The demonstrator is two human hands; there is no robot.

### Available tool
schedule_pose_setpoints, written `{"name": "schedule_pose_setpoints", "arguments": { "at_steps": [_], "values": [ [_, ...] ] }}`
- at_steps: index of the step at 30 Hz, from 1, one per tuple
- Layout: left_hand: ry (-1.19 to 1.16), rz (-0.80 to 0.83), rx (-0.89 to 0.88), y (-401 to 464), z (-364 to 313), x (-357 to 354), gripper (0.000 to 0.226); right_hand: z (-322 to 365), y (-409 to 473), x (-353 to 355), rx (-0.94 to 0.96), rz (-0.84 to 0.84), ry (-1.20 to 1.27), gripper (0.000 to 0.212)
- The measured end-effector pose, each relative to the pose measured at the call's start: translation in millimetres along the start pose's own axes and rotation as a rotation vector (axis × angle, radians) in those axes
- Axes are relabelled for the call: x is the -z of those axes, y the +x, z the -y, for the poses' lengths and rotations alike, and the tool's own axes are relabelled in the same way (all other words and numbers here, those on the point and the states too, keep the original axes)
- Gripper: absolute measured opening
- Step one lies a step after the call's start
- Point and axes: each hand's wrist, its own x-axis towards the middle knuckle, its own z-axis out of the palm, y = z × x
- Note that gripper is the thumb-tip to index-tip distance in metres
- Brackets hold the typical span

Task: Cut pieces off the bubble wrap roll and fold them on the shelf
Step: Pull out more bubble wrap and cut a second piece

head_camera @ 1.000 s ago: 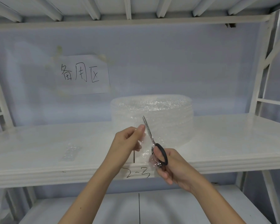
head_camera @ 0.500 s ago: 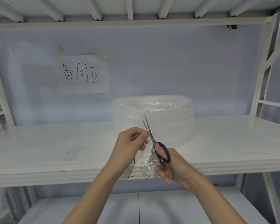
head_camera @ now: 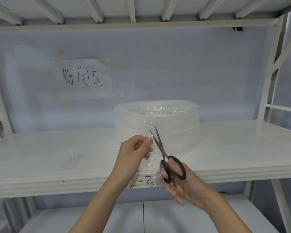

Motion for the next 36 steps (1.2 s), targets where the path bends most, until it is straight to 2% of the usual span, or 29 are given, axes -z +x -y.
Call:
{"name": "schedule_pose_setpoints", "arguments": {
  "at_steps": [2,7,12,30,36],
  "values": [
    [0.001,0.017,0.0,-1.7,-0.3,-1.0,0.015,4.0,1.9,-1.7,-0.006,-0.029,-0.023,0.051],
    [0.0,0.069,-0.003,-4.8,-0.8,-3.1,0.013,9.9,17.6,-2.8,0.02,-0.081,-0.037,0.058],
    [0.004,0.086,0.011,-4.0,-1.0,1.1,0.013,14.0,21.0,-3.2,0.039,-0.129,-0.073,0.054],
    [0.024,0.128,0.033,-6.3,1.9,9.8,0.014,27.4,26.5,-4.3,0.041,-0.135,-0.106,0.046],
    [0.045,0.195,0.04,-11.1,2.7,7.3,0.016,32.4,31.3,-3.5,0.052,-0.144,-0.093,0.048]
  ]
}}
